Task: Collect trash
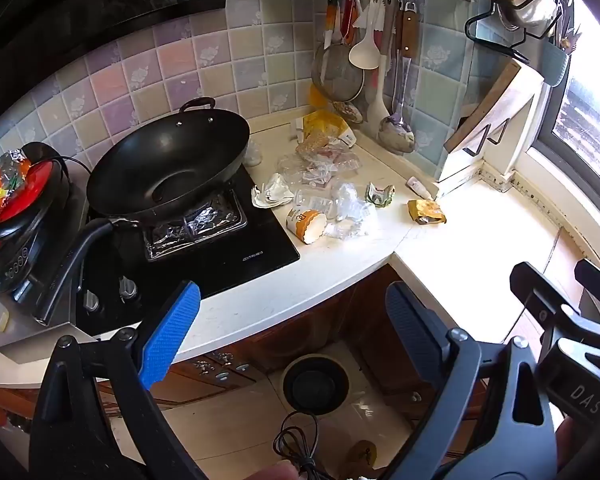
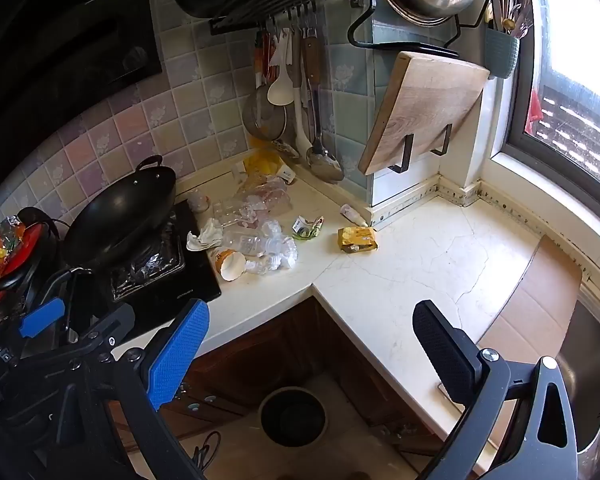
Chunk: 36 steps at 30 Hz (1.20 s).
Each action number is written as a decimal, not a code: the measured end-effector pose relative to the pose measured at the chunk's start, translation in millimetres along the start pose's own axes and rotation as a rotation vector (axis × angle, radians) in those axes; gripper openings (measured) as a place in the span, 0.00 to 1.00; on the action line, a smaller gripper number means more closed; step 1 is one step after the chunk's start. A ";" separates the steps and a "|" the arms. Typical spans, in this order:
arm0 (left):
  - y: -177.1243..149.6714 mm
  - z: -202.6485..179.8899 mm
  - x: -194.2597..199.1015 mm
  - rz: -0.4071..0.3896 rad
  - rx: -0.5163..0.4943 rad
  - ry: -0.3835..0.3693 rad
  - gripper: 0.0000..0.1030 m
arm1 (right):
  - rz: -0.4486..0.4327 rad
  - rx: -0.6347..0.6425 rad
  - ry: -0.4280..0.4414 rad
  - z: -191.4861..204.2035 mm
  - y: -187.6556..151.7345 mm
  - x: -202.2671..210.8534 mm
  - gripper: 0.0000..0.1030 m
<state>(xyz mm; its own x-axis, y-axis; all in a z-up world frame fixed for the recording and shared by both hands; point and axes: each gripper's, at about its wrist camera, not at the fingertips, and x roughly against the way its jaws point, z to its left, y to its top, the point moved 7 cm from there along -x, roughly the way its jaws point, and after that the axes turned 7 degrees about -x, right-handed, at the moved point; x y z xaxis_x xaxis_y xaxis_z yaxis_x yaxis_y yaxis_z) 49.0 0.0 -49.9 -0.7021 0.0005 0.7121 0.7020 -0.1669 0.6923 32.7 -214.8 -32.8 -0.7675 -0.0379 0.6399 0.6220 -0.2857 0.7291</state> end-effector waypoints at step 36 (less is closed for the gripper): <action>-14.9 5.6 4.7 0.043 0.052 0.047 0.82 | 0.030 0.028 0.048 7.3 -8.1 -3.1 1.00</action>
<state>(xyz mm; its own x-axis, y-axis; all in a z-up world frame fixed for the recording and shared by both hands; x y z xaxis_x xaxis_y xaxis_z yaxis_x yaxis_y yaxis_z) 35.9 8.0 -56.3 -0.6752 -0.0520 0.7358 0.7360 -0.1146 0.6672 31.2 -205.4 -38.9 -0.7543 -0.0926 0.6499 0.6487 -0.2569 0.7163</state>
